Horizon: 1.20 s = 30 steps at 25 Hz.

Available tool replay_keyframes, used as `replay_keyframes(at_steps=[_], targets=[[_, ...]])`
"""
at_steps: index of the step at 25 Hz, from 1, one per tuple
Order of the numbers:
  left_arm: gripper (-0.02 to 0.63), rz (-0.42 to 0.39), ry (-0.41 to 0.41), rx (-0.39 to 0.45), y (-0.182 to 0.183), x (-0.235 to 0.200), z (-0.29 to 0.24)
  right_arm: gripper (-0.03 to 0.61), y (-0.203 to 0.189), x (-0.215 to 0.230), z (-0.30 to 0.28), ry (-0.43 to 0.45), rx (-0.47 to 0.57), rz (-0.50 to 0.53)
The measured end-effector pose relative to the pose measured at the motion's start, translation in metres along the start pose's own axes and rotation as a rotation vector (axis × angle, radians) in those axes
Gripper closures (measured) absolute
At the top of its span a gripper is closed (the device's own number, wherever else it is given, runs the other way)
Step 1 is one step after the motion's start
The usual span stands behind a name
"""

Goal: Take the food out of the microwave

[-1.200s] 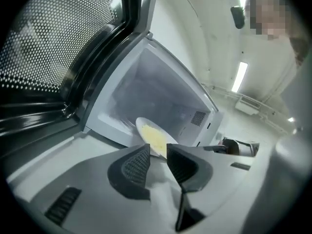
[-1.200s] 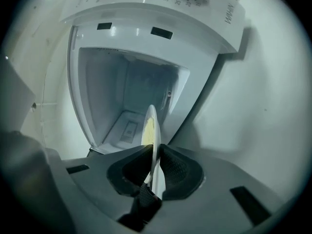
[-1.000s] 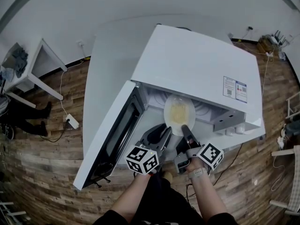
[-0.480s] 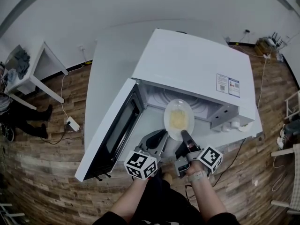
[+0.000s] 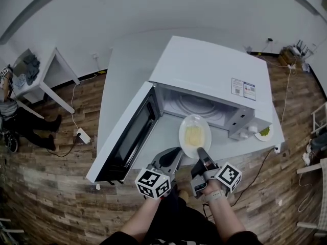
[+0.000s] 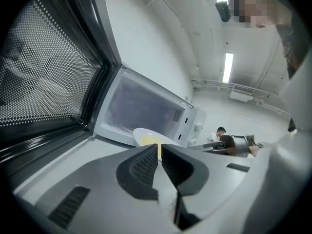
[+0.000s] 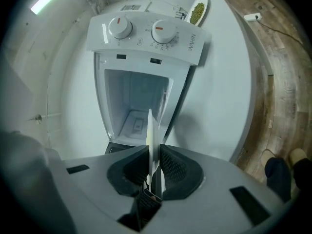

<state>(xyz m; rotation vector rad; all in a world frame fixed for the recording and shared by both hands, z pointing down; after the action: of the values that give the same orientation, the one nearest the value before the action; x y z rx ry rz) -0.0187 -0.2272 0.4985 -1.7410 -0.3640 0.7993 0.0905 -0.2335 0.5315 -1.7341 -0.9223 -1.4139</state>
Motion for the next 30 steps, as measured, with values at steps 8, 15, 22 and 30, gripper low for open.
replay_keyframes(at_steps=[8,15,22,30], targets=[[0.586,-0.002,0.000,0.018,-0.004,0.025,0.020,0.520,-0.014,-0.005,0.029,0.020,-0.017,-0.012],[0.586,0.009,-0.005,-0.002,-0.013,0.043,0.036,0.520,-0.019,-0.007,0.047,0.023,-0.012,-0.026],[0.586,-0.007,-0.013,-0.010,-0.013,0.049,0.051,0.520,-0.029,-0.012,0.057,0.038,0.009,-0.038],[0.586,-0.009,-0.025,-0.018,-0.013,0.063,0.089,0.520,-0.054,-0.013,0.084,0.028,0.030,-0.056]])
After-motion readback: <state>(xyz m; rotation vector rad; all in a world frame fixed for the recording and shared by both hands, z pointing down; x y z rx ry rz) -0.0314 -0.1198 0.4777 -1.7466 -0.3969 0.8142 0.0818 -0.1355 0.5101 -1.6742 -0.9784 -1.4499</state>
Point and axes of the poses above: the fingertips, and each gripper's own axes: z backward along the fingers, x to its right, y out of its top, the point moved 2 cm from there along z, backward along the fingers, and after that the axes turned 3 degrees about -z, right-handed, at the moved point
